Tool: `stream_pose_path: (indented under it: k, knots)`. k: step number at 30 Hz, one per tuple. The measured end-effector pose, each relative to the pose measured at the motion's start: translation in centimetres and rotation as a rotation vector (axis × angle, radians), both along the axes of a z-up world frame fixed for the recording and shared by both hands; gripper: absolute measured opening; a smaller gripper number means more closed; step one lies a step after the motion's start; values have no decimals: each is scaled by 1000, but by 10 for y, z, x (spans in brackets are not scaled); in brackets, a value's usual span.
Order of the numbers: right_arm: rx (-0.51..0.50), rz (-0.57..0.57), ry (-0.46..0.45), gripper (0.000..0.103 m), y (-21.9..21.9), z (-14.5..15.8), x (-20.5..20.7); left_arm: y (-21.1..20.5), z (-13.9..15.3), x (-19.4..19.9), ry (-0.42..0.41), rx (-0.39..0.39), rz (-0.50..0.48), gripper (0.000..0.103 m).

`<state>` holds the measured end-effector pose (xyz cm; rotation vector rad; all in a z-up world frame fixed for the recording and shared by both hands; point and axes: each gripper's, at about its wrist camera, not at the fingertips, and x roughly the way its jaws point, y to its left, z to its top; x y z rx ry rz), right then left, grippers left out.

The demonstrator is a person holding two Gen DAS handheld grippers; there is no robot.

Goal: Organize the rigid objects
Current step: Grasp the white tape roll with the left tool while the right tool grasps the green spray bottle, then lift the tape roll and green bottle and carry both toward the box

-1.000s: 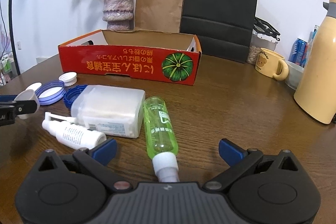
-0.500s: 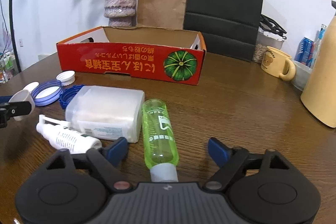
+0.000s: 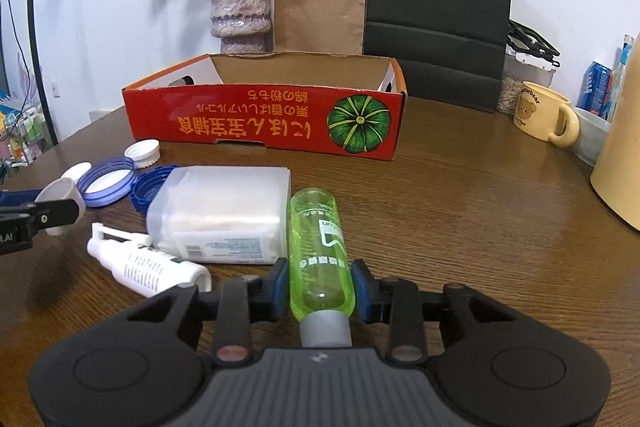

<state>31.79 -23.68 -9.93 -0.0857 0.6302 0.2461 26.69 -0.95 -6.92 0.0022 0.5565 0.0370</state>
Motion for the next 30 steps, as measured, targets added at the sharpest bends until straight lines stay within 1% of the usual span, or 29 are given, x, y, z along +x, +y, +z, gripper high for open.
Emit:
stream_pose_path:
  k: [5, 14, 23, 30]
  knots:
    - [1, -2, -7, 31, 0, 0, -2, 0, 0, 0, -1, 0, 0, 44]
    - [-10, -20, -47, 30, 1, 4, -10, 1, 5, -3, -19, -4, -2, 44]
    - [-2, -42, -91, 30, -4, 14, -14, 2, 18, -7, -49, -3, -2, 44]
    - [9, -44, -133, 30, -3, 28, -15, 3, 32, -8, -81, -2, -8, 44]
